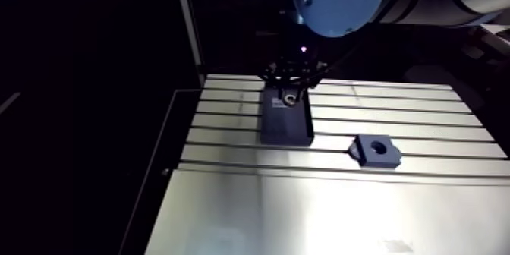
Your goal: Pick up the bearing and press it into the housing until flush.
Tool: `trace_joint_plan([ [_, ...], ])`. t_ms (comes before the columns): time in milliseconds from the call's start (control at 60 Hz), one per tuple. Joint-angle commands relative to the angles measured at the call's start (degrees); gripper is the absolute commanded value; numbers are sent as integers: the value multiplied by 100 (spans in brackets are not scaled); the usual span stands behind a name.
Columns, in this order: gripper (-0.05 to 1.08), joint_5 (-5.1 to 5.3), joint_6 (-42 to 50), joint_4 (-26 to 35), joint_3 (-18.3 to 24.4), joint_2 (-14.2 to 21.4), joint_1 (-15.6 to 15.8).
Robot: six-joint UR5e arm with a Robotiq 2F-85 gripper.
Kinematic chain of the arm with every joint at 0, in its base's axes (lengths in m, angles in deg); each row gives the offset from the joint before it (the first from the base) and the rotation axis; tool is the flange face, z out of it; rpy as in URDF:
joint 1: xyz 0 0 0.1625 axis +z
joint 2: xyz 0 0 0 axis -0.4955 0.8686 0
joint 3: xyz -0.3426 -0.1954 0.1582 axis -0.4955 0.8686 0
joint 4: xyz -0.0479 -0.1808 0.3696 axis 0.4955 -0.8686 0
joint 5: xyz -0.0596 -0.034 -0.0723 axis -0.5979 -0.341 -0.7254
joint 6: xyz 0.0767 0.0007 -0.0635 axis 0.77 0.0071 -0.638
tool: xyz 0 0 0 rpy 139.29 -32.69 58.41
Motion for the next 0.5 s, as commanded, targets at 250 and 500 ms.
trace_joint_plan([
  [250,58,-42,-943,384,-342,859,-741],
  [500,59,-97,-1448,369,-653,1050,-1201],
])
